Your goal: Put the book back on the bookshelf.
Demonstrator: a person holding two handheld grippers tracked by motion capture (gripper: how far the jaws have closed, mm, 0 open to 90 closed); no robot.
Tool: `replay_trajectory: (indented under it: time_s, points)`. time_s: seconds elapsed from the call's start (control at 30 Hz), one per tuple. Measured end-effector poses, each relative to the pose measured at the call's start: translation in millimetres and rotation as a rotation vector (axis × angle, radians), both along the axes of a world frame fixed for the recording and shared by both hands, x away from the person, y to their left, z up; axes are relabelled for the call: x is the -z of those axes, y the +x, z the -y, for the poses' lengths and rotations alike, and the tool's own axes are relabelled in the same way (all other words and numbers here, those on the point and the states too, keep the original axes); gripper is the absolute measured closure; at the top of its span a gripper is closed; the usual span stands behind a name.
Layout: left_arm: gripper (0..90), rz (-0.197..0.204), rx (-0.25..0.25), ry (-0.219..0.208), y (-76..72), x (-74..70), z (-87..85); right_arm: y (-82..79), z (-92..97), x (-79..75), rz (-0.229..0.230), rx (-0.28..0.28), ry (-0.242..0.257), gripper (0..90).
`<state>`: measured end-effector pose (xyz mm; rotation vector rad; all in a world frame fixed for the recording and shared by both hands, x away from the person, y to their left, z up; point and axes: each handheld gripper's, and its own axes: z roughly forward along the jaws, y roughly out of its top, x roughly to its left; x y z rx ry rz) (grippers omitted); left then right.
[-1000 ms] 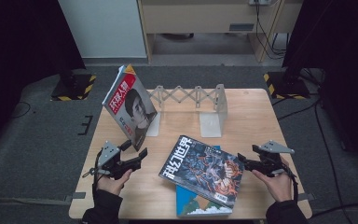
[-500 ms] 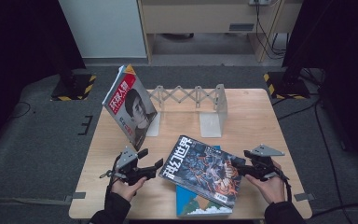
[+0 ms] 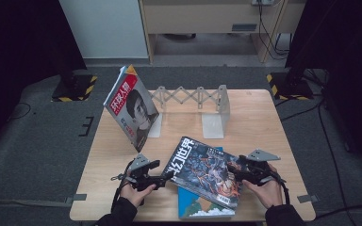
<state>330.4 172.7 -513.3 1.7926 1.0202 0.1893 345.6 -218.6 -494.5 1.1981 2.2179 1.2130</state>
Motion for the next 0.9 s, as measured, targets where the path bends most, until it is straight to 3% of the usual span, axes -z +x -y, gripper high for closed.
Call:
replay_trajectory:
  time_s: [0.17, 0.47, 0.6, 0.9]
  points:
    - [18.5, -0.030, 0.014, -0.001, -0.6, 5.1, 3.0, -0.9, -0.1, 2.0, 0.010, -0.007, 0.022, 33.0]
    - [16.6, -0.100, 0.028, -0.069, 0.0, 13.2, 8.8, 0.0, -2.4, 4.6, -0.017, -0.015, 0.021, 31.5]
    - [15.1, -0.111, 0.021, -0.092, 1.3, 16.4, 8.9, 1.1, -2.4, 5.8, -0.018, -0.014, 0.027, 30.2]
    - [16.3, -0.181, 0.050, -0.191, 6.3, 25.3, 13.4, 1.2, -3.7, 6.0, -0.022, -0.009, 0.031, 29.9]
